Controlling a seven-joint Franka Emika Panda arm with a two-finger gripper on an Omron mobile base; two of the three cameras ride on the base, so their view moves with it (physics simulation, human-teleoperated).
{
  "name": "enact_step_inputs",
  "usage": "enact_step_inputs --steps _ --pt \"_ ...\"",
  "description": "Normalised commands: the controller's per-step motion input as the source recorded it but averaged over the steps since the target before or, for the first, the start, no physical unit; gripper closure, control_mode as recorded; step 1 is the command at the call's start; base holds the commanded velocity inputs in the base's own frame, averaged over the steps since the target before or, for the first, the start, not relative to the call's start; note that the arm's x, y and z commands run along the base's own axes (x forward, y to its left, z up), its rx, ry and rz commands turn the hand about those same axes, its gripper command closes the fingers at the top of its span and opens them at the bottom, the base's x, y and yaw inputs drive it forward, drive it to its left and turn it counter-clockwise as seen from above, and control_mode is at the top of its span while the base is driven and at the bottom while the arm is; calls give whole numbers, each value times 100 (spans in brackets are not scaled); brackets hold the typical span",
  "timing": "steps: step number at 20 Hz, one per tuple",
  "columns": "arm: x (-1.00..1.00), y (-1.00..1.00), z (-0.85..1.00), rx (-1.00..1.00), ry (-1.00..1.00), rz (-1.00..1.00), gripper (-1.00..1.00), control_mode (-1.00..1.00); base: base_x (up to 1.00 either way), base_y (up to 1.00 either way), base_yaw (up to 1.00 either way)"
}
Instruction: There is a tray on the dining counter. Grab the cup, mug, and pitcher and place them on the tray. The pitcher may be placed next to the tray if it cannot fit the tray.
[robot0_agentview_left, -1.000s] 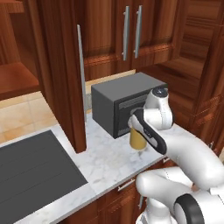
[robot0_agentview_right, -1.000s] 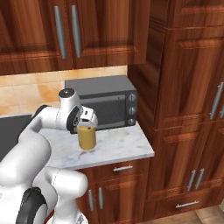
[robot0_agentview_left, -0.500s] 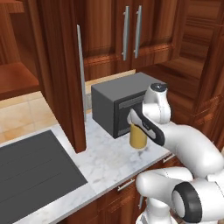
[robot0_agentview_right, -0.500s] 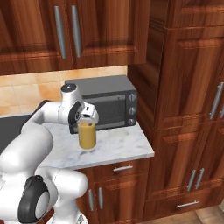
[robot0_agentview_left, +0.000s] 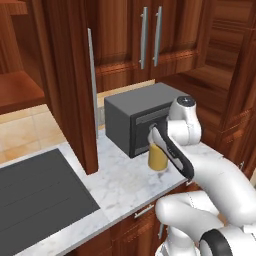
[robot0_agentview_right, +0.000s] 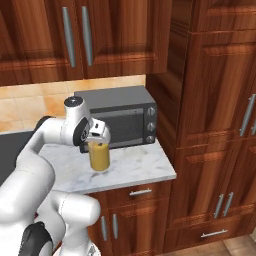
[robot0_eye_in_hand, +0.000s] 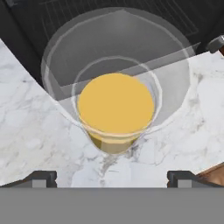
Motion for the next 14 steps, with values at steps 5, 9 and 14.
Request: enact_step_inputs --steps 5,9,14 --pt "-15 0 -9 0 0 0 -100 -100 0 0 0" --pt "16 0 -1 0 1 0 -100 -100 0 0 0" --pt "18 0 -4 0 2 0 -100 -100 0 0 0"
